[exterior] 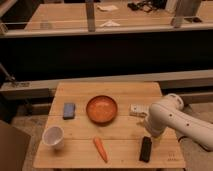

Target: Place the eraser on the white sponge

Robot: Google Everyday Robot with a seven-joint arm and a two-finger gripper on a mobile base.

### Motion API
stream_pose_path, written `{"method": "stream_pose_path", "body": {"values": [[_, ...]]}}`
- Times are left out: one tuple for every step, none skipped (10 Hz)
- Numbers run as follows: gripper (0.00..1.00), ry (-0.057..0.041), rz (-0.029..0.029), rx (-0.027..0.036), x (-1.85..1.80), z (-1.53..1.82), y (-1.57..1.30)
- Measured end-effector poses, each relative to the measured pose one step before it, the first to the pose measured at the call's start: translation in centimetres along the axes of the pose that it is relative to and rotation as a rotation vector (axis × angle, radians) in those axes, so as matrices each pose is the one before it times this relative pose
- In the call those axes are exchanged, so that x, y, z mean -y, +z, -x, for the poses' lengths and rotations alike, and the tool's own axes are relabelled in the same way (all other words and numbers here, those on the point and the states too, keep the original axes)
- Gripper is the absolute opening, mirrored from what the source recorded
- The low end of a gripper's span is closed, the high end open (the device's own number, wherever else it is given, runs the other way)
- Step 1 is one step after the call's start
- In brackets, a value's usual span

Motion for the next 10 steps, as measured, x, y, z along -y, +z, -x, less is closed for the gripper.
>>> {"method": "stream_pose_path", "body": {"values": [[0.8,-0.00845,-0.00112,0.00166,-0.043,0.029,0.167],[0.8,-0.01173,-0.00279,0.00368,-0.139,0.046,0.239],[0.8,-0.009,-0.00215,0.00121,-0.099,0.04,0.303],[0.8,-0.00594,-0.00051,0.0009,-0.194,-0.014,0.562],[0.8,-0.00794,-0.00136,0.00047,-0.139,-0.008,0.493],[0.8,-0.00624,-0.00211,-0.00022,-0.081,-0.01,0.302],[0.8,-0.00502,-0.00106,0.00005,-0.078,-0.007,0.291],[0.8,-0.00521,-0.00208,0.00134,-0.047,0.022,0.267],[0.8,-0.00303,-0.00165,0.00076,-0.078,-0.032,0.251],[0.8,-0.00249,-0.00247,0.00296,-0.022,0.056,0.255]]}}
